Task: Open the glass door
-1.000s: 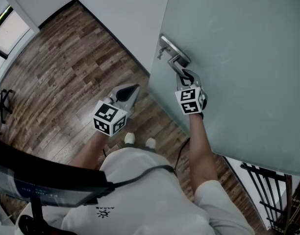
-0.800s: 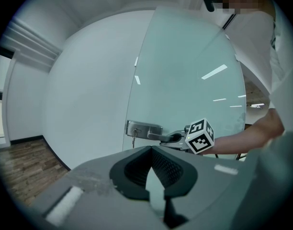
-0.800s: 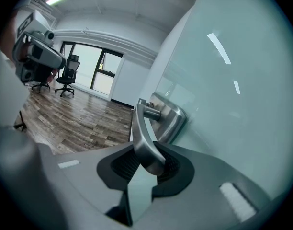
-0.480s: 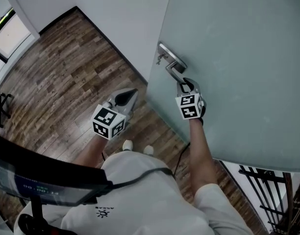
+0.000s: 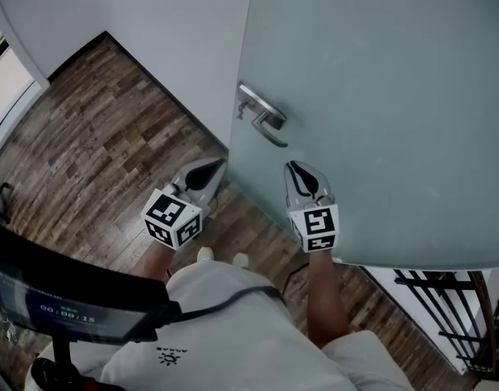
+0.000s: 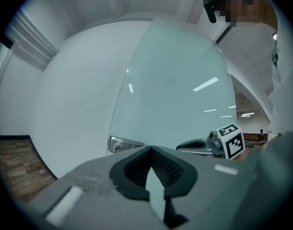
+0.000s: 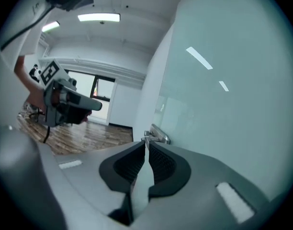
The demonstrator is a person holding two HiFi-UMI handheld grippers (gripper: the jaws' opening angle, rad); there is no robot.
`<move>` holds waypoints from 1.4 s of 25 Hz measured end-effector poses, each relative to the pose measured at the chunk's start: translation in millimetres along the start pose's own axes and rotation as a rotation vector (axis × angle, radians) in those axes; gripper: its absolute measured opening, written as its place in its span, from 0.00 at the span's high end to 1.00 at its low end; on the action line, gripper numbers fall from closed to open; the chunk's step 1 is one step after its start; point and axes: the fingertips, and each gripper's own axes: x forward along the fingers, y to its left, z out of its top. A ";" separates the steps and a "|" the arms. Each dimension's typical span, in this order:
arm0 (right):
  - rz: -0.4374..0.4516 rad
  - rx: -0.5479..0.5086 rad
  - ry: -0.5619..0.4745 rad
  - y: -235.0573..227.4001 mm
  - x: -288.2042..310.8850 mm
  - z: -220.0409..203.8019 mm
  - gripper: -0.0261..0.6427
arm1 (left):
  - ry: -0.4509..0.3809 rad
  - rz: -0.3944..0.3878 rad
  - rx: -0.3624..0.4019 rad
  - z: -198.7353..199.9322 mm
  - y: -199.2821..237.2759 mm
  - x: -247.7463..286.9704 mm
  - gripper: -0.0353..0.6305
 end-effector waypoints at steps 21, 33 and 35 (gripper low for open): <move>0.069 0.280 -0.209 38.7 -36.2 53.7 0.95 | -0.048 -0.014 0.030 16.9 -14.3 -7.8 0.94; 0.061 0.267 -0.167 48.5 -33.5 42.1 0.95 | -0.042 -0.017 0.026 6.0 -12.4 -14.9 0.94; 0.057 0.269 -0.154 52.5 -33.5 45.5 0.95 | -0.045 -0.024 0.014 8.8 -10.3 -19.6 0.94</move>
